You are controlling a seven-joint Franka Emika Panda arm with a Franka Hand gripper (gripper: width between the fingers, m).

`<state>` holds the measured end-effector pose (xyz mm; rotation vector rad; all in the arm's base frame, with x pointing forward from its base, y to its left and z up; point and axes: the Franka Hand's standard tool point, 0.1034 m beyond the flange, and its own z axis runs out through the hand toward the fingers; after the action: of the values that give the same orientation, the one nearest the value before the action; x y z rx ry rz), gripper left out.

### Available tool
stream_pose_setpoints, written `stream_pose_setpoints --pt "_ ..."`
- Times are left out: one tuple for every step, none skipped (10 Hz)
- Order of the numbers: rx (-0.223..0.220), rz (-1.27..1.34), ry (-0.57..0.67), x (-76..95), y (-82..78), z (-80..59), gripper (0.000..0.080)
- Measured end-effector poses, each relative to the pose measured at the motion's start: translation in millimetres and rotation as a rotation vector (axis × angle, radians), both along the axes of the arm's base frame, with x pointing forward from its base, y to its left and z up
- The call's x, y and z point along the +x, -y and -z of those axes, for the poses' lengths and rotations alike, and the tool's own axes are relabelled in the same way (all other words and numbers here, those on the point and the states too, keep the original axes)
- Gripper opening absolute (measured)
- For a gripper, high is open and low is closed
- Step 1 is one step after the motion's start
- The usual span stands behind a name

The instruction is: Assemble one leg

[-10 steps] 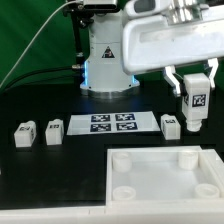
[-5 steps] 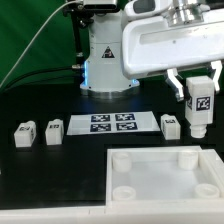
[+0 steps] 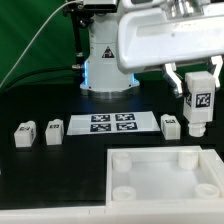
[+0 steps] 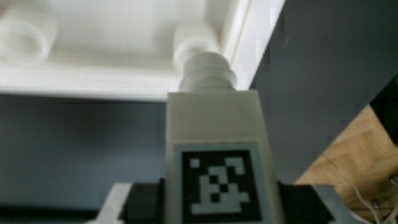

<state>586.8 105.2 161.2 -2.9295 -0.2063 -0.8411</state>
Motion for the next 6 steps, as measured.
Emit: stream_pose_setpoints --pt "-0.002 -0.001 0.016 12.2 1.9 -1.8 0.0291" --pt "0.002 0.000 0.019 20.9 0.0 6.8 0.0291" --pt "0.007 0.000 0.032 30.8 -4.4 16.7 0.0292" --pt "0.009 -0.003 0.030 33.9 -8.1 22.5 0.0292" --pt "0.009 -0.002 0.032 34.1 -7.2 21.3 0.0292" --pt "0.009 -0.001 0.031 33.9 -7.1 21.8 0.0292"
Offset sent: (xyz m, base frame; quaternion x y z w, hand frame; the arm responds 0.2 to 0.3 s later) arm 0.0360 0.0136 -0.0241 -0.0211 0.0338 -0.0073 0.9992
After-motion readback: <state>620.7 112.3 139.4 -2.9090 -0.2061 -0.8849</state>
